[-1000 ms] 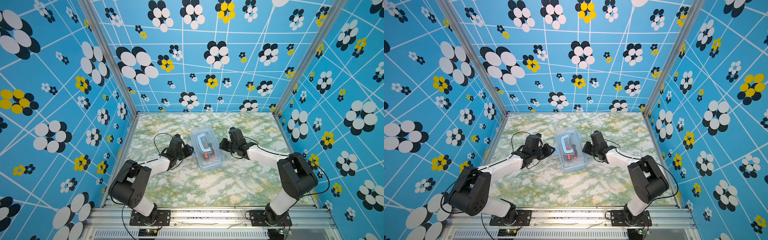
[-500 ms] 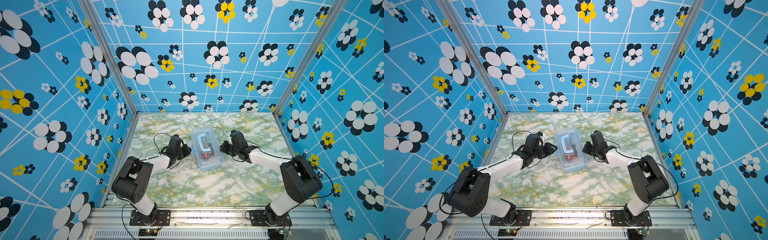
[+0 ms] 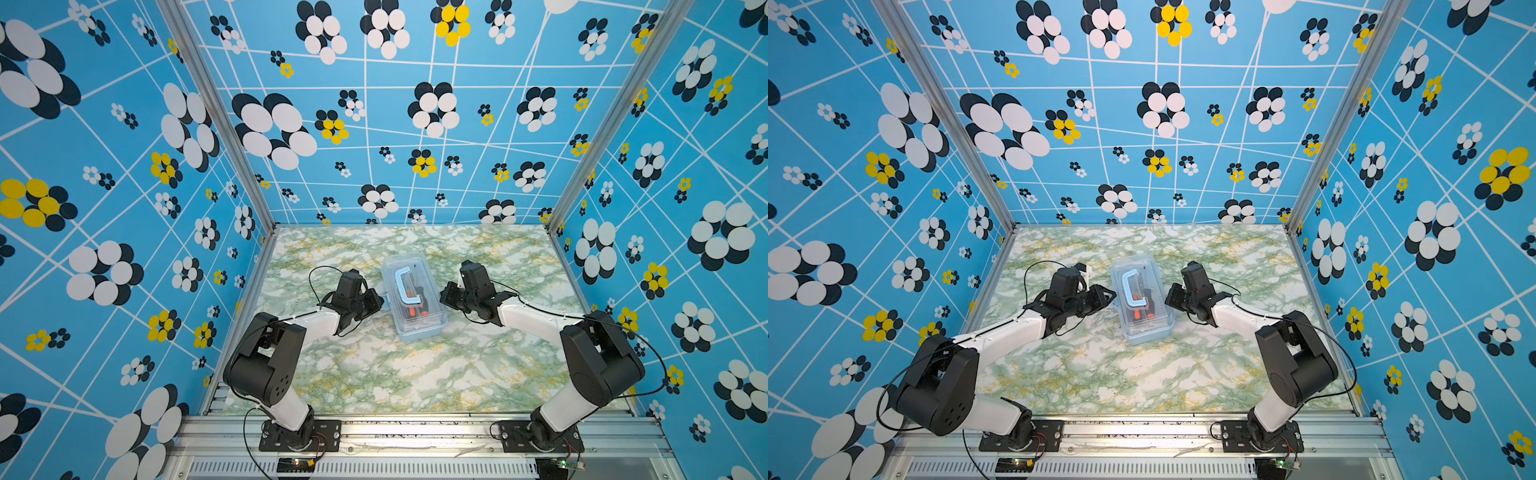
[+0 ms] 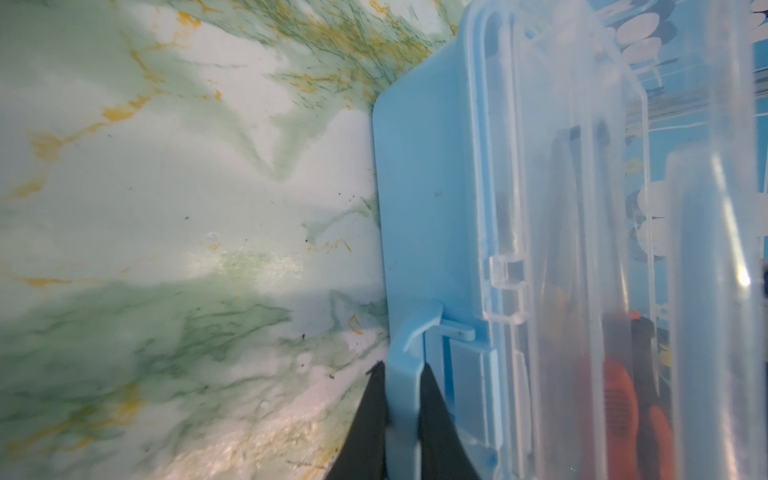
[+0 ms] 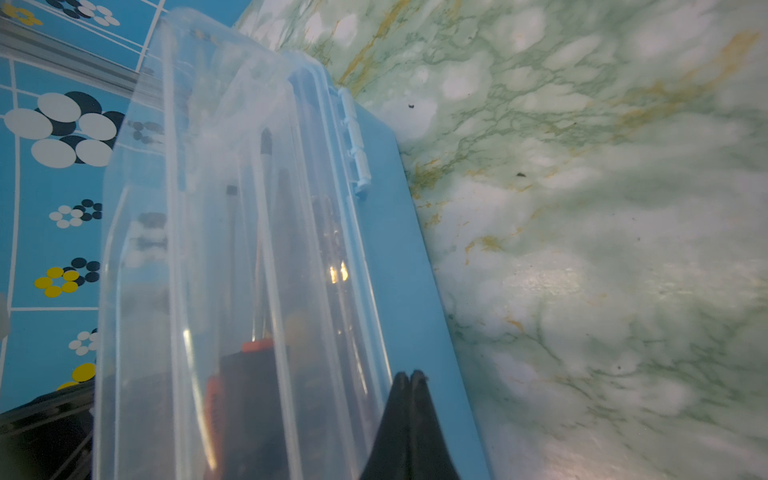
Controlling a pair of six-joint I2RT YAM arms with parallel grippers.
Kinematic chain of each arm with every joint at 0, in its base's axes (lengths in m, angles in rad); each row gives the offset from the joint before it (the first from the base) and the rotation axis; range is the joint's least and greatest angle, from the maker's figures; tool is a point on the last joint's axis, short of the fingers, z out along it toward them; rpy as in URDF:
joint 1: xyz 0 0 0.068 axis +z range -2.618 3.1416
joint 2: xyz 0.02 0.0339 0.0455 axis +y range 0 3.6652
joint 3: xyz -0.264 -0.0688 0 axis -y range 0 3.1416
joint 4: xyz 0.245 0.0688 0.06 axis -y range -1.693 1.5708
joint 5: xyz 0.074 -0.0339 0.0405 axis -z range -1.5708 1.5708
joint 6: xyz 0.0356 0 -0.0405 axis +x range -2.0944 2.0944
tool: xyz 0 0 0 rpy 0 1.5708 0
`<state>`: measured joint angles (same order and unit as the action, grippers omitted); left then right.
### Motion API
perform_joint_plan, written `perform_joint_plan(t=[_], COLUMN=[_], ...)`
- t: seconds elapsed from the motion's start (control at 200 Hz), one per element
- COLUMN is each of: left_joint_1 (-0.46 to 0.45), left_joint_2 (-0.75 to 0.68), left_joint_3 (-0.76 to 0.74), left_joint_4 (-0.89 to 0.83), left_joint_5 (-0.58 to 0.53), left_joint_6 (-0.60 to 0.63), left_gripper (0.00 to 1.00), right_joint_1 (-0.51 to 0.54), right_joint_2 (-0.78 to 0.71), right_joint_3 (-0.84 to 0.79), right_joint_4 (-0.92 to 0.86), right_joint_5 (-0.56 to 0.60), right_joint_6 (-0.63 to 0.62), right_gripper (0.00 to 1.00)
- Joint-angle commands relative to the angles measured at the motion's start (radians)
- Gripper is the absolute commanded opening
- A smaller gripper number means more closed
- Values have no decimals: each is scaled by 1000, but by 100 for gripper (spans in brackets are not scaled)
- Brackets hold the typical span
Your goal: Pack the tool kit
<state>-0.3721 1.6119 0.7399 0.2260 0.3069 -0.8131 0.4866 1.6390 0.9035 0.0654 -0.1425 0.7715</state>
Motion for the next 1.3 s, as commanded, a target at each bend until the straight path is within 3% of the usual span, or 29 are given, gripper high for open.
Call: perform_joint_plan(t=[0.0,0.31,0.475,0.755,1.08,1.294], left_joint_1=[4,0,-12,-22,-27,-30], left_joint_2=[-98,-174,-168,-178,-197,-196], left_joint_3=[27,43,47,39,23,9], left_joint_4=[-9,-84,-76,-63,-57,-43], left_joint_5=[59,43,52,49,31,32], left_joint_6=[41,54,26,6,-3,-8], left_gripper=[2,6,20,30,35,32], right_joint_1=[24,24,24,23,24,23], right_joint_2=[13,21,21,-2,-16,-12], right_joint_3=[-8,-10,-11,-26,-37,-35], right_joint_4=[-34,-25,-21,-21,-21,-24], right_joint_5=[-42,-44,-47,-49,-49,-48], right_joint_6=[-24,-31,-34,-35,-37,-41], right_gripper=[4,4,4,4,4,4])
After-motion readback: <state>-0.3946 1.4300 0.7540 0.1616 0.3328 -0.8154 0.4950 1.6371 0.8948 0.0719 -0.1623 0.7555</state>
